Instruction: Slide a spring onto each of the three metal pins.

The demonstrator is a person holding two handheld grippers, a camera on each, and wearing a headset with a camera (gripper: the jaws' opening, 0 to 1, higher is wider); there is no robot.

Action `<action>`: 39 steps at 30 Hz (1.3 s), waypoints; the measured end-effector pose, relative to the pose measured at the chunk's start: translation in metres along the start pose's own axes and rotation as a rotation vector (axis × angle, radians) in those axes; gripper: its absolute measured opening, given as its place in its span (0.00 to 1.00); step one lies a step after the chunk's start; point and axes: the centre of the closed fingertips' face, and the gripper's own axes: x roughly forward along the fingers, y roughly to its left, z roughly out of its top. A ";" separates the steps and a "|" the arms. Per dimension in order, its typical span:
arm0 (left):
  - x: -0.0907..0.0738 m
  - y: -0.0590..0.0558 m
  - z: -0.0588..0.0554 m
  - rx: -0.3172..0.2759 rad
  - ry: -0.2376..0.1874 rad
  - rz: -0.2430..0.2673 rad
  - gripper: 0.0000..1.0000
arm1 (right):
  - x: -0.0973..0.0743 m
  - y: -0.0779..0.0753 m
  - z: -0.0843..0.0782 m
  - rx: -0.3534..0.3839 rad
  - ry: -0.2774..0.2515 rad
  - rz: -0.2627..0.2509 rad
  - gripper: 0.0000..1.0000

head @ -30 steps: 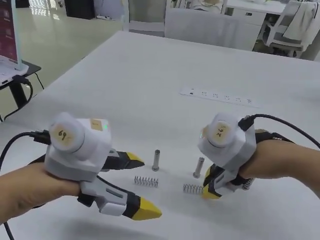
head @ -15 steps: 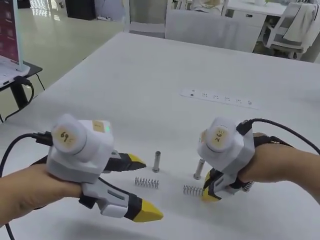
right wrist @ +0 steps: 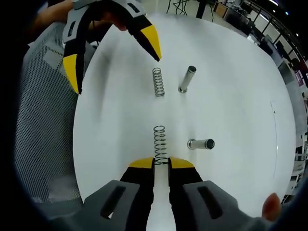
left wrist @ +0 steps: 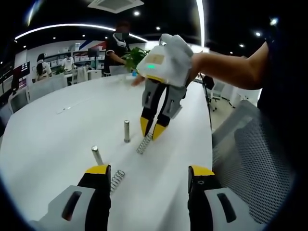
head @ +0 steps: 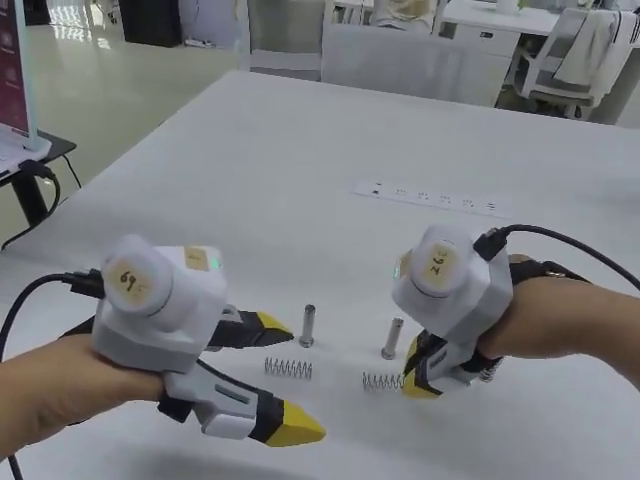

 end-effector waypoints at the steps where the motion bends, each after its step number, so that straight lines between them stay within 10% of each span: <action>1: 0.000 0.000 0.000 0.003 0.002 0.001 0.60 | -0.002 0.000 0.001 0.002 -0.004 -0.001 0.08; 39: 0.007 -0.011 0.013 0.137 -0.022 -0.003 0.35 | -0.039 0.036 0.049 -0.101 -0.056 0.020 0.08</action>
